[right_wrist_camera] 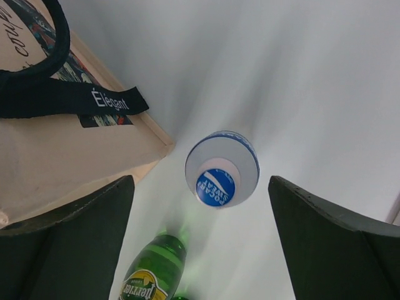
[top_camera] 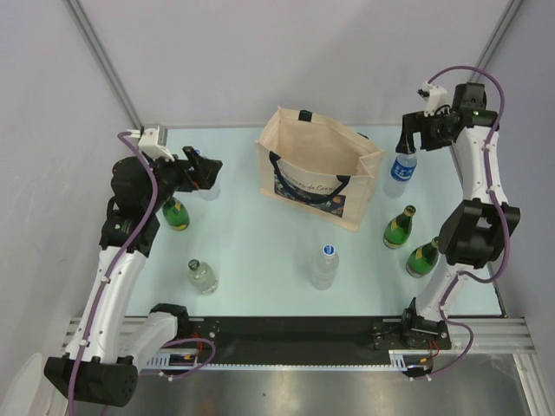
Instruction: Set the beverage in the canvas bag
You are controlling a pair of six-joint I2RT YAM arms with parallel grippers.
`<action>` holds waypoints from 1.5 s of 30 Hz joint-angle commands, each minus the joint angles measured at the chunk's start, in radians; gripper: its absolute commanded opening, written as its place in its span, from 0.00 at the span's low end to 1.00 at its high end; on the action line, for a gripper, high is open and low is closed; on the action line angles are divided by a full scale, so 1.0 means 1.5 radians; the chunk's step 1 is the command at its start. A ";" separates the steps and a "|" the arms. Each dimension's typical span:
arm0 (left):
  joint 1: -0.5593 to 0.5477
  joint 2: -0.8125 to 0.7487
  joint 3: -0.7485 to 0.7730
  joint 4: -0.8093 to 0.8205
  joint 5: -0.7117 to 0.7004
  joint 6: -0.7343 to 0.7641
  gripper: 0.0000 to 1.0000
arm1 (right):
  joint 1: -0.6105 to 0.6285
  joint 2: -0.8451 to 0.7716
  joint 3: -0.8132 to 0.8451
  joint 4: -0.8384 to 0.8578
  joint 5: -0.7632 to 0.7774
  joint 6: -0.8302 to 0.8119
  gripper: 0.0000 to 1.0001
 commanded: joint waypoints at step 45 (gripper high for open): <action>0.005 0.000 0.001 0.024 0.025 -0.011 0.99 | 0.054 0.009 0.248 -0.042 0.117 -0.036 0.00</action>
